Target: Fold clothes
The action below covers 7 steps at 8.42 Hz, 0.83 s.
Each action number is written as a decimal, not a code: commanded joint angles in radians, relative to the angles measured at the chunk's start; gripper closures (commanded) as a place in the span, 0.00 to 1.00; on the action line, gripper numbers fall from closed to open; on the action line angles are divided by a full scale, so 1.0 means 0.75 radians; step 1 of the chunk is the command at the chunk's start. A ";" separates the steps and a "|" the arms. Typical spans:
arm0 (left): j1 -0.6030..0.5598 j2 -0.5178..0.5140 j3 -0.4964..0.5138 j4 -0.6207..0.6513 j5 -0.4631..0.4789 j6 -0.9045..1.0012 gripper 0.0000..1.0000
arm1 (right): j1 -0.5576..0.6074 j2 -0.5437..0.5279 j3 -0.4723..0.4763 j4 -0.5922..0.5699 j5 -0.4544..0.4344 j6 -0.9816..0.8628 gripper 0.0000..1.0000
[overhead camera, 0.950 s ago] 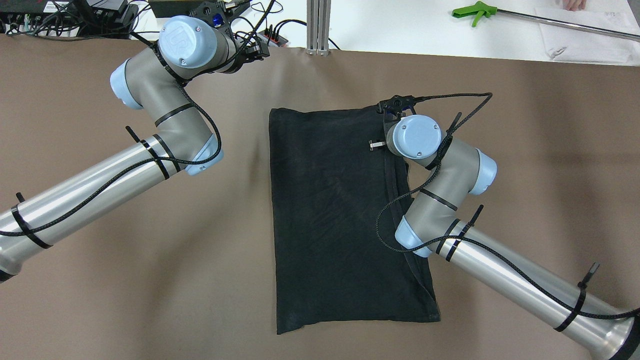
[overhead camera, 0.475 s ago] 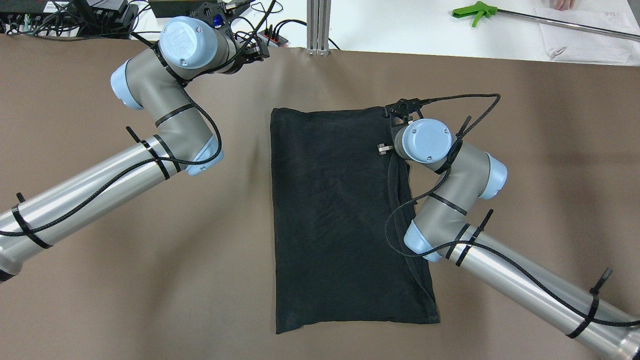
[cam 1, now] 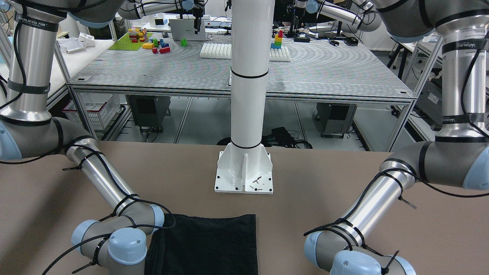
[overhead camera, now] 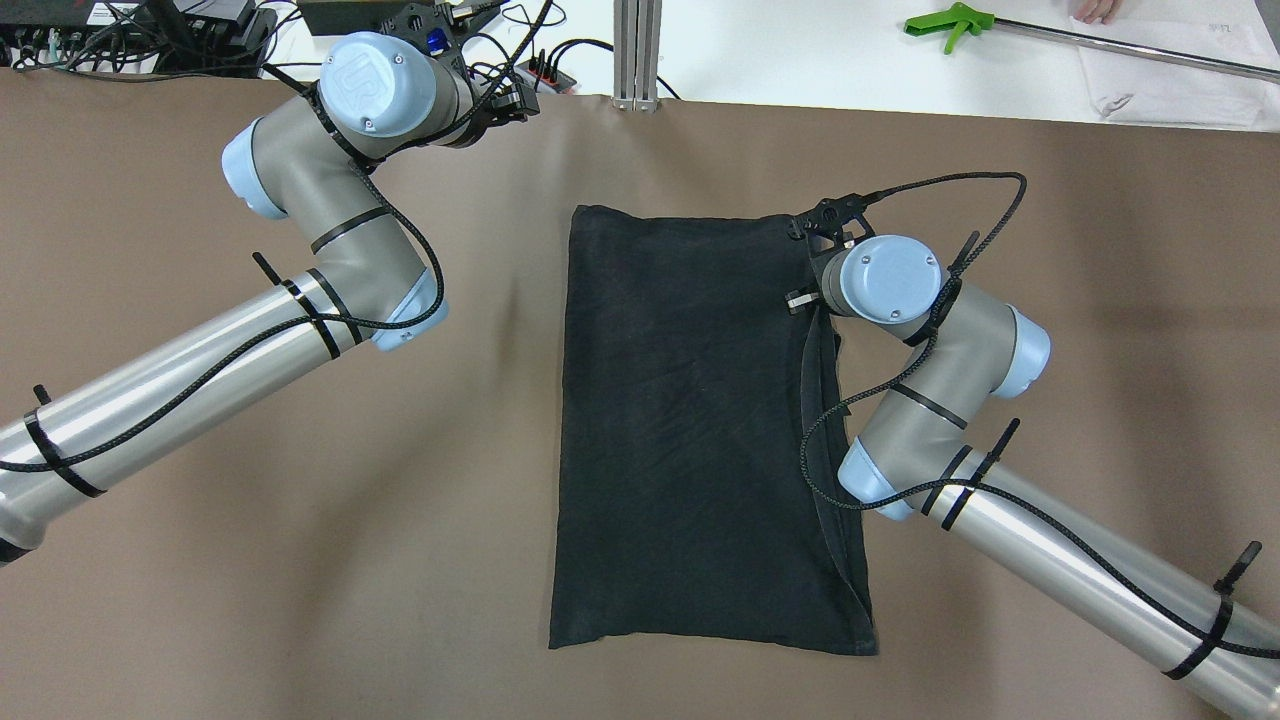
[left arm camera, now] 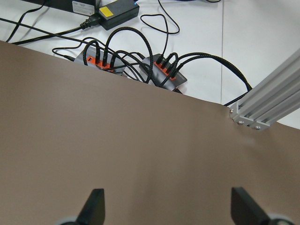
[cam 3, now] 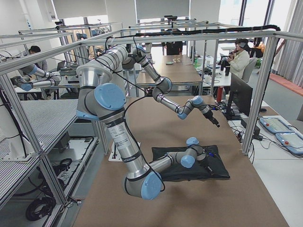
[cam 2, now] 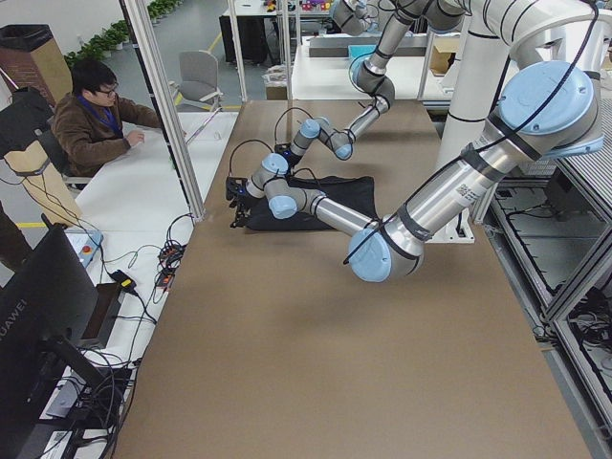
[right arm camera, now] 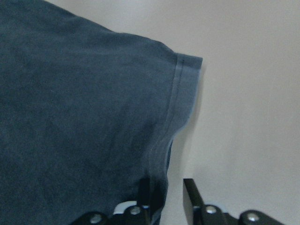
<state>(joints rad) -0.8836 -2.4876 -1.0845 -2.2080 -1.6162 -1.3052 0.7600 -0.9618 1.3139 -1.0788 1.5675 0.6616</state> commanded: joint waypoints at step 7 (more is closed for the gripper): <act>0.000 0.003 0.000 -0.001 0.001 0.000 0.05 | -0.048 -0.113 0.267 -0.126 0.154 0.159 0.06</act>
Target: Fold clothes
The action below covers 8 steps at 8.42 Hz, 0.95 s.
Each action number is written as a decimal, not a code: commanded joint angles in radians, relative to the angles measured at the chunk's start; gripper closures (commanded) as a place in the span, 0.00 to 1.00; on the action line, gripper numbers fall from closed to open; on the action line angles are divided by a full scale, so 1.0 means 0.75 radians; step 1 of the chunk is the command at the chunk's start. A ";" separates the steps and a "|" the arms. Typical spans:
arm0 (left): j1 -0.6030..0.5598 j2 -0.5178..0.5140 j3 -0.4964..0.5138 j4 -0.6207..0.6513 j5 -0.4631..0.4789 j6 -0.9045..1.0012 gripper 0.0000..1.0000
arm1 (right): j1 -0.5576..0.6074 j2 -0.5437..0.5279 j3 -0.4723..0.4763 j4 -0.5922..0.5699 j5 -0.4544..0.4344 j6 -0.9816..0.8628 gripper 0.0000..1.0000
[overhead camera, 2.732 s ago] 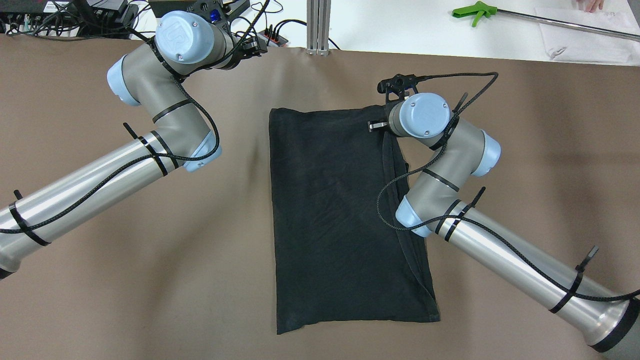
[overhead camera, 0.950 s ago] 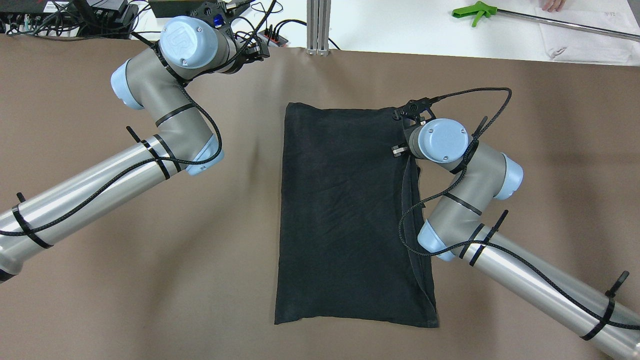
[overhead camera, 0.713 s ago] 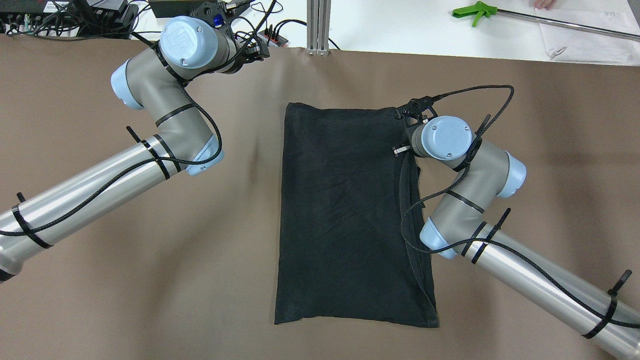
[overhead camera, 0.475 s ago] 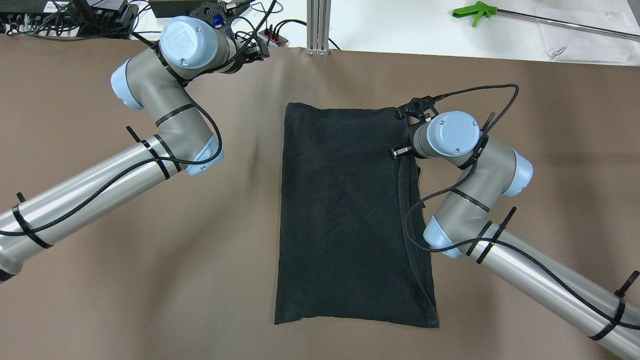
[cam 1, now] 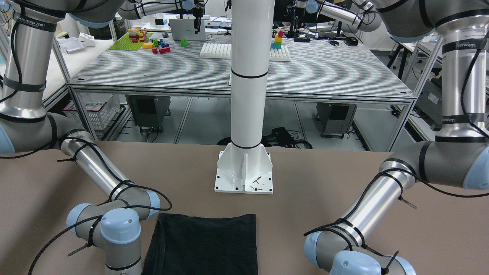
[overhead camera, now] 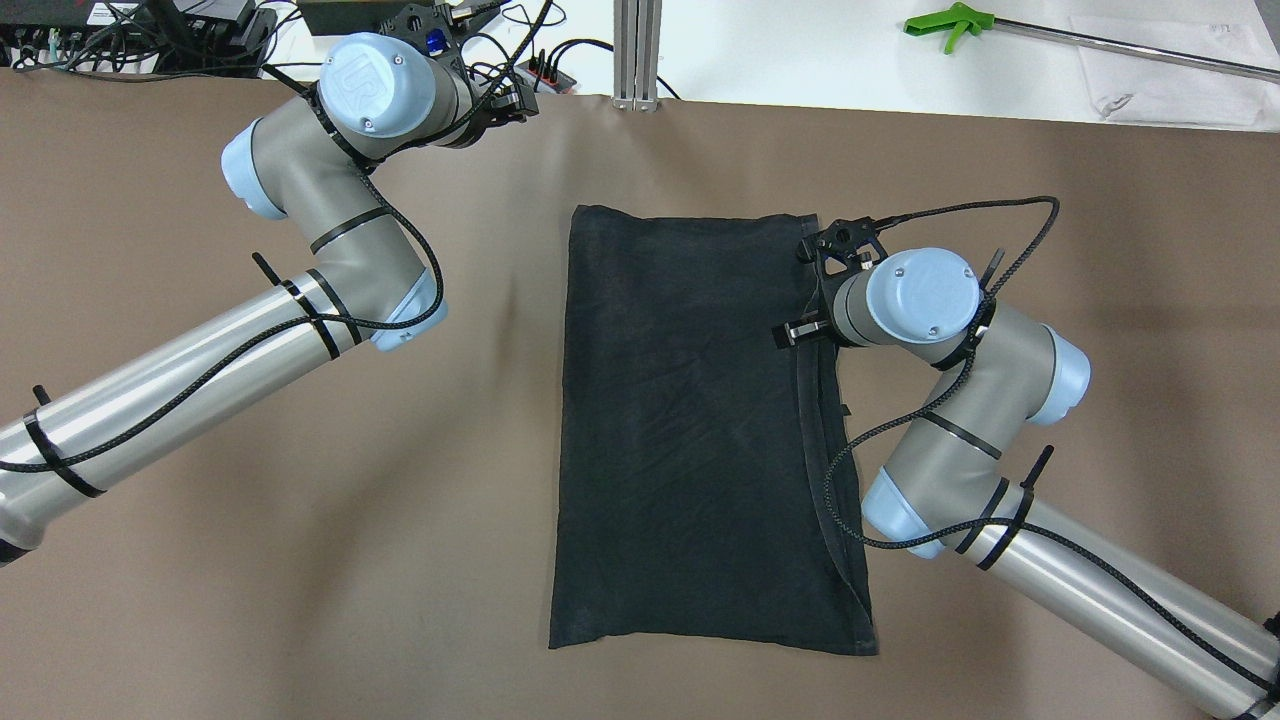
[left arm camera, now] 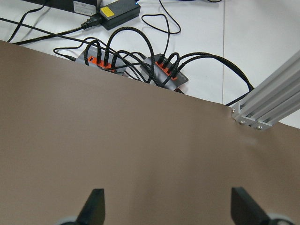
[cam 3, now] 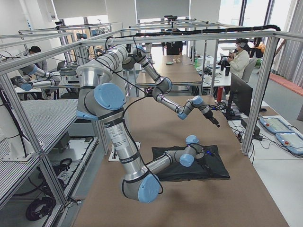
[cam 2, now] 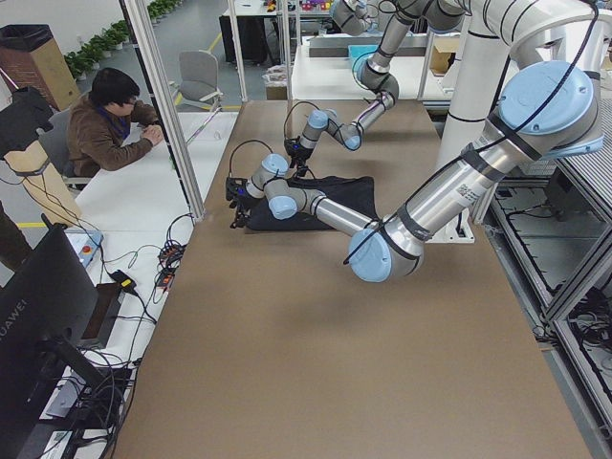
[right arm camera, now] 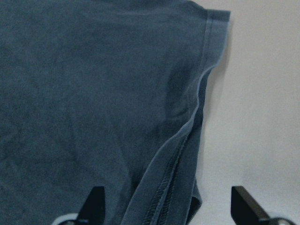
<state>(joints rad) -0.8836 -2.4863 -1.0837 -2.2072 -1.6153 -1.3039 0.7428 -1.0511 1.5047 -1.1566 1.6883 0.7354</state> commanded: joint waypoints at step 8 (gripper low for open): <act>0.027 -0.002 -0.009 -0.006 0.000 -0.014 0.05 | -0.027 0.039 -0.114 -0.004 -0.069 0.059 0.06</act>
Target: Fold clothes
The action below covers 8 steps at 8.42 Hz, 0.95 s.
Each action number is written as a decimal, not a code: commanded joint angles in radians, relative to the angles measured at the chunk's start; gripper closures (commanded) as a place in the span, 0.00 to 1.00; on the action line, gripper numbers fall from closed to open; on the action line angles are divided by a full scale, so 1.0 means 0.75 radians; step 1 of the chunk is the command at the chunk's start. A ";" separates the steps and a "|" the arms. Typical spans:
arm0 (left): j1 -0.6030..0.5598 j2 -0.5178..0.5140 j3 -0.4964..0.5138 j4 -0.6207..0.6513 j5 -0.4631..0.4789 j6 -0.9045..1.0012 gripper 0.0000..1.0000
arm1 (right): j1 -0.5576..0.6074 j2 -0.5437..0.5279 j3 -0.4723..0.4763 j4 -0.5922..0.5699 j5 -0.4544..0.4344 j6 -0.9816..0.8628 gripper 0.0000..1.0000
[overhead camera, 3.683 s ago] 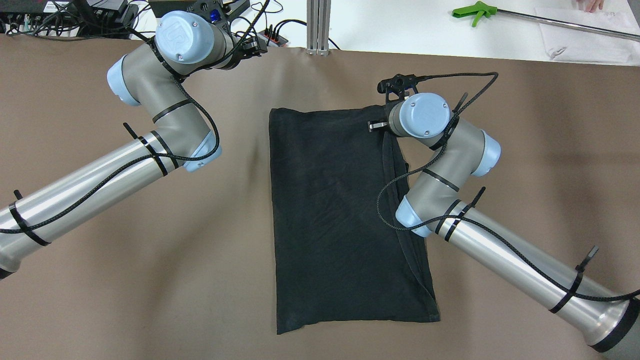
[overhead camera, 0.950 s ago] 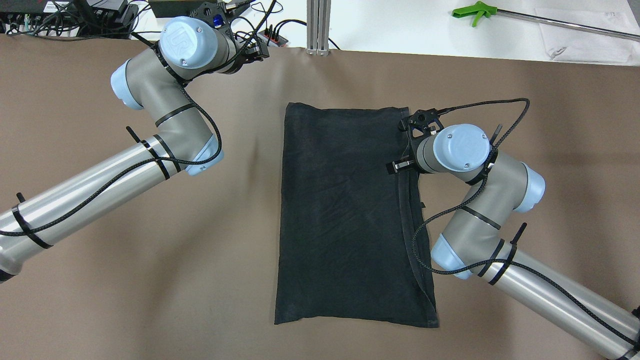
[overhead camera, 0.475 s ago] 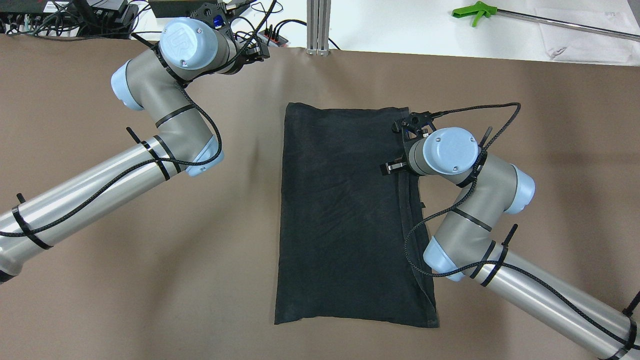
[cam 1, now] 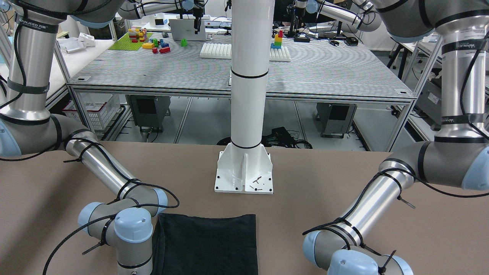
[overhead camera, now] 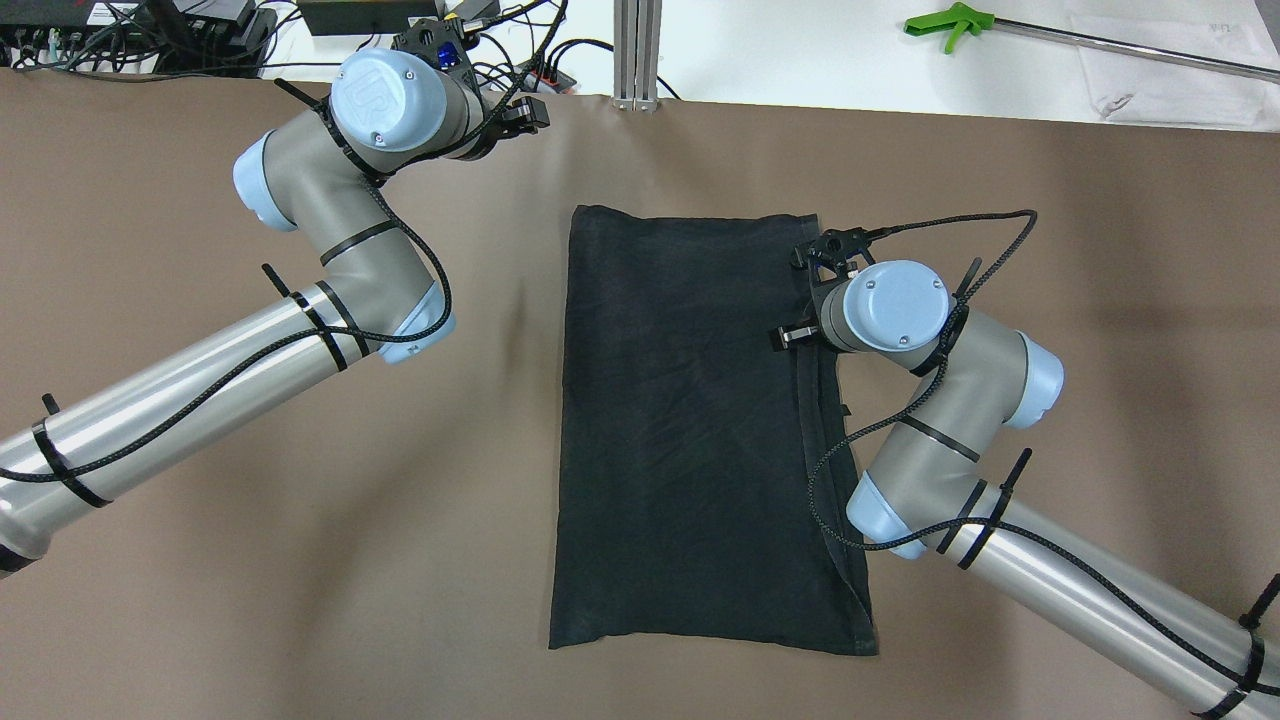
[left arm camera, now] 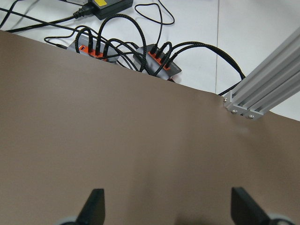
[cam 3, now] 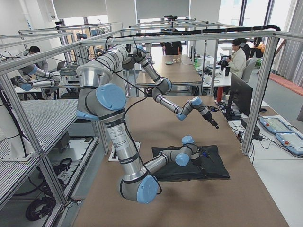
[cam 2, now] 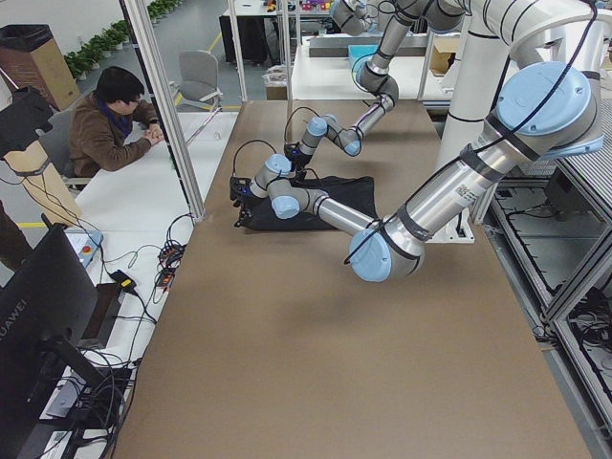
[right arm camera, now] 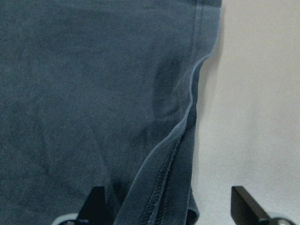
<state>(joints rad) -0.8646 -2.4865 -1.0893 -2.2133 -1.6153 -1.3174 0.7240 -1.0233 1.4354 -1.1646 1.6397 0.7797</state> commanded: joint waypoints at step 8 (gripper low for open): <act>-0.001 -0.012 0.004 0.008 0.004 0.016 0.05 | 0.025 -0.089 0.047 0.007 0.016 -0.078 0.06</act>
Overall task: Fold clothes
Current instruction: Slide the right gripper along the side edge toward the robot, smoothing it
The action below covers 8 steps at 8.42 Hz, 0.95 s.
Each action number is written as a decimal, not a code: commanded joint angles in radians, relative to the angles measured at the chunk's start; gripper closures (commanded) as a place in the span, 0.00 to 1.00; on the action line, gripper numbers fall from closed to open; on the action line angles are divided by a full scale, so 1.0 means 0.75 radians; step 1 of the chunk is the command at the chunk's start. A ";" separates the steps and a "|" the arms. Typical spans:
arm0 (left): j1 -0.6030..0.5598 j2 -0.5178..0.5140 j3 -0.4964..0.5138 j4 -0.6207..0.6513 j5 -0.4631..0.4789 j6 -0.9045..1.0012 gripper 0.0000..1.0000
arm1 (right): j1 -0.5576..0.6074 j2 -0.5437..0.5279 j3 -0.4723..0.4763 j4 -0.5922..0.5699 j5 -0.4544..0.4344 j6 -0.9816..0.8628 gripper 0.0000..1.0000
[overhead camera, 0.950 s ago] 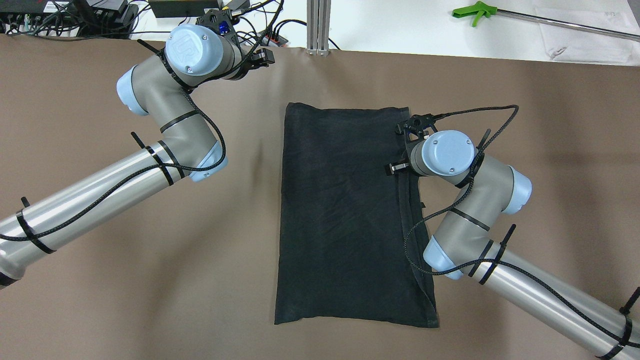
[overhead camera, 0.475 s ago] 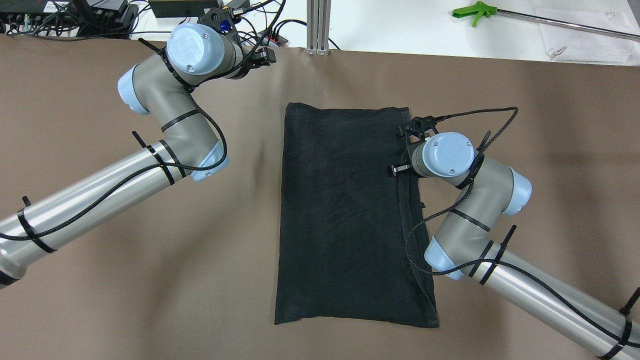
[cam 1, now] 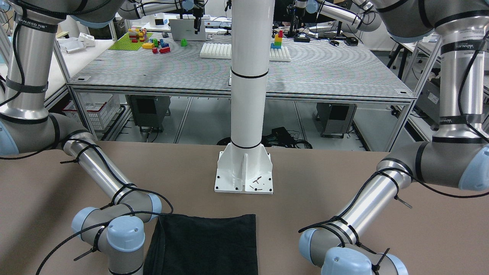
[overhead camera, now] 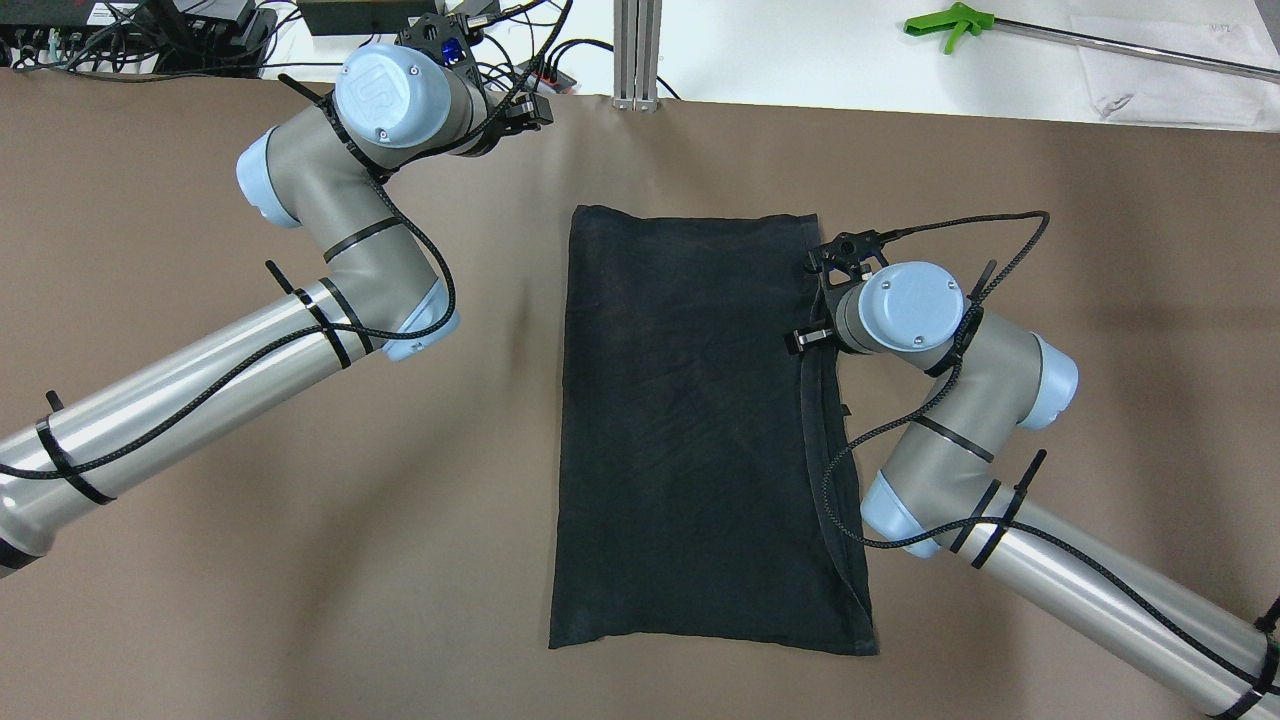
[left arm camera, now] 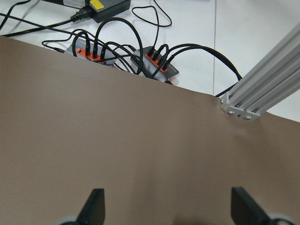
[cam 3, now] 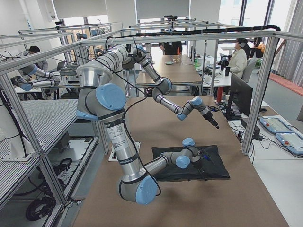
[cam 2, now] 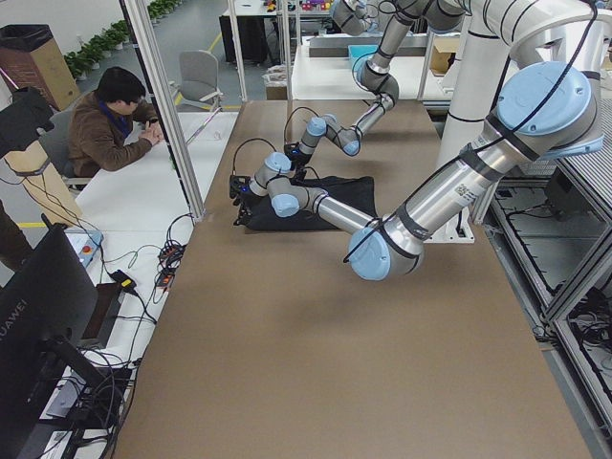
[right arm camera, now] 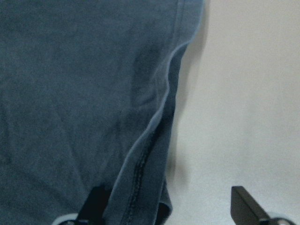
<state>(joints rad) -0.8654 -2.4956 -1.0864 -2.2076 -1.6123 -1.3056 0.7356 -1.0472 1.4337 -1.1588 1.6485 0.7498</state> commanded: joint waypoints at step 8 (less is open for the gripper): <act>0.006 -0.008 0.003 -0.002 0.002 -0.006 0.05 | 0.011 -0.136 0.398 -0.063 0.064 0.114 0.06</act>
<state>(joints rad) -0.8619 -2.5003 -1.0846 -2.2074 -1.6108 -1.3111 0.7487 -1.1866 1.7083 -1.2218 1.6755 0.7198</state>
